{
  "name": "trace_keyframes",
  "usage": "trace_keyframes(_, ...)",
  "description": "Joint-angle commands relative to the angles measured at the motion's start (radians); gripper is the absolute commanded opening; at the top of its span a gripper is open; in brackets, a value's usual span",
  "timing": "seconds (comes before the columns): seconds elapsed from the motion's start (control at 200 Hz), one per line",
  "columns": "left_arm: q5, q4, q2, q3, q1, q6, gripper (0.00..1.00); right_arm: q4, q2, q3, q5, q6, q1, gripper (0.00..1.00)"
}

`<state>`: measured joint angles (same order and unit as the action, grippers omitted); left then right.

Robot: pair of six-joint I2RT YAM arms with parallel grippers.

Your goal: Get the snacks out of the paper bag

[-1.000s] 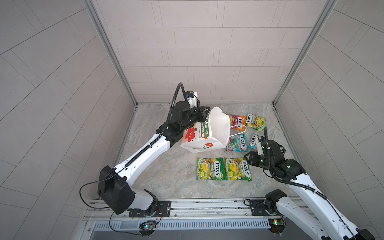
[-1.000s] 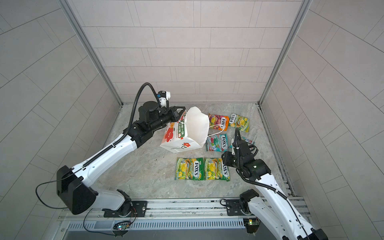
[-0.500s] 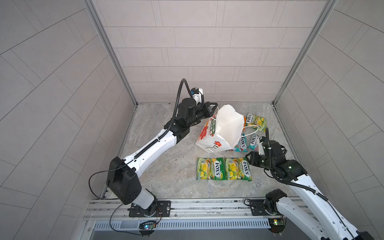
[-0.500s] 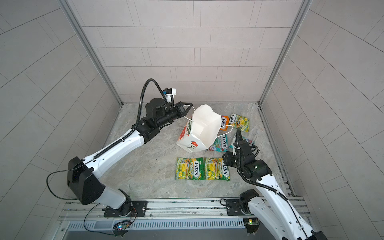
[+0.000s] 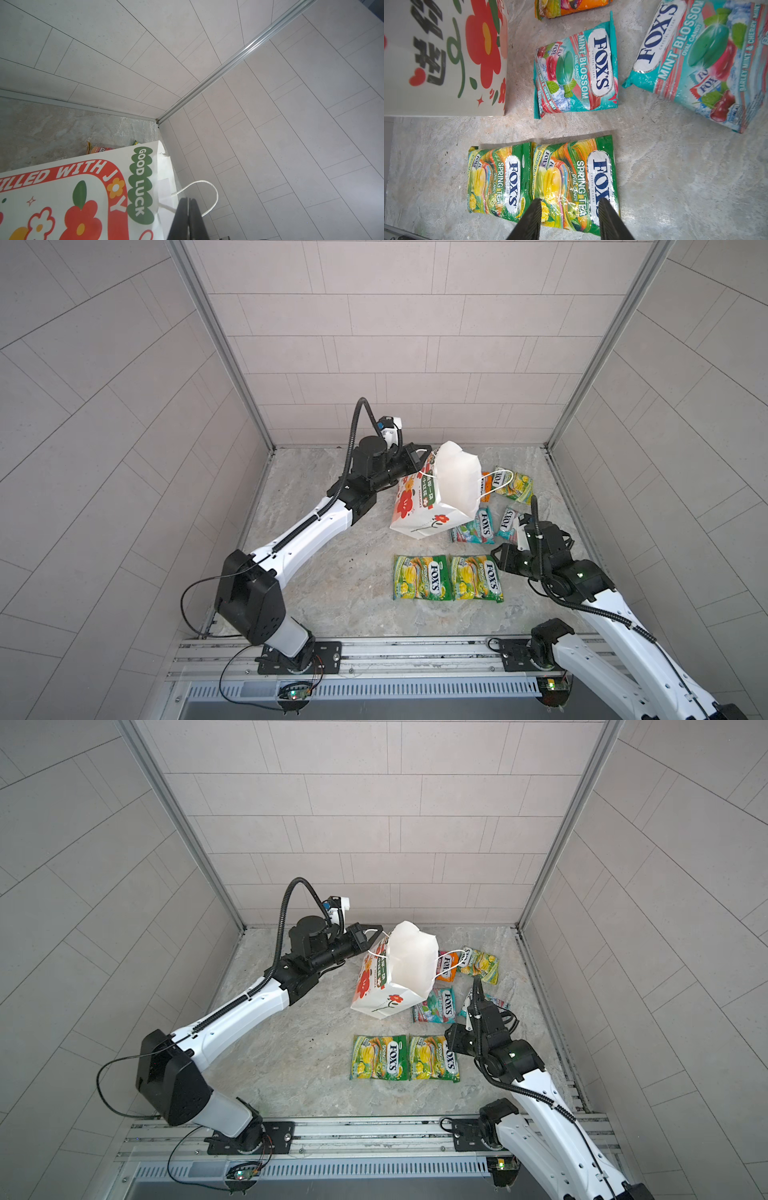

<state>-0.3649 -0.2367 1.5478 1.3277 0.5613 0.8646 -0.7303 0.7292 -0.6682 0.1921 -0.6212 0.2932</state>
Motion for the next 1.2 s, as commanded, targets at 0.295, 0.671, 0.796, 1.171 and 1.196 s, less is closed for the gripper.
trace_keyframes(0.295,-0.096,-0.179,-0.025,-0.166,-0.165,0.085,0.00,-0.021,-0.009,-0.002,0.003,0.000,-0.008,0.46)
trace_keyframes(0.671,-0.085,-0.174,-0.143,-0.345,-0.298,0.065,0.01,-0.012,-0.004,0.002,0.001,-0.003,-0.008,0.46)
trace_keyframes(0.796,-0.104,-0.167,-0.142,-0.354,-0.313,0.067,0.32,-0.002,-0.004,0.011,-0.002,-0.011,-0.008,0.46)
trace_keyframes(1.171,-0.198,0.093,-0.214,-0.267,-0.399,-0.079,1.00,0.076,0.026,0.003,-0.194,-0.012,-0.009,0.47)
trace_keyframes(1.196,-0.187,0.141,-0.230,-0.257,-0.402,-0.111,1.00,0.083,0.032,-0.001,-0.214,-0.009,-0.009,0.47)
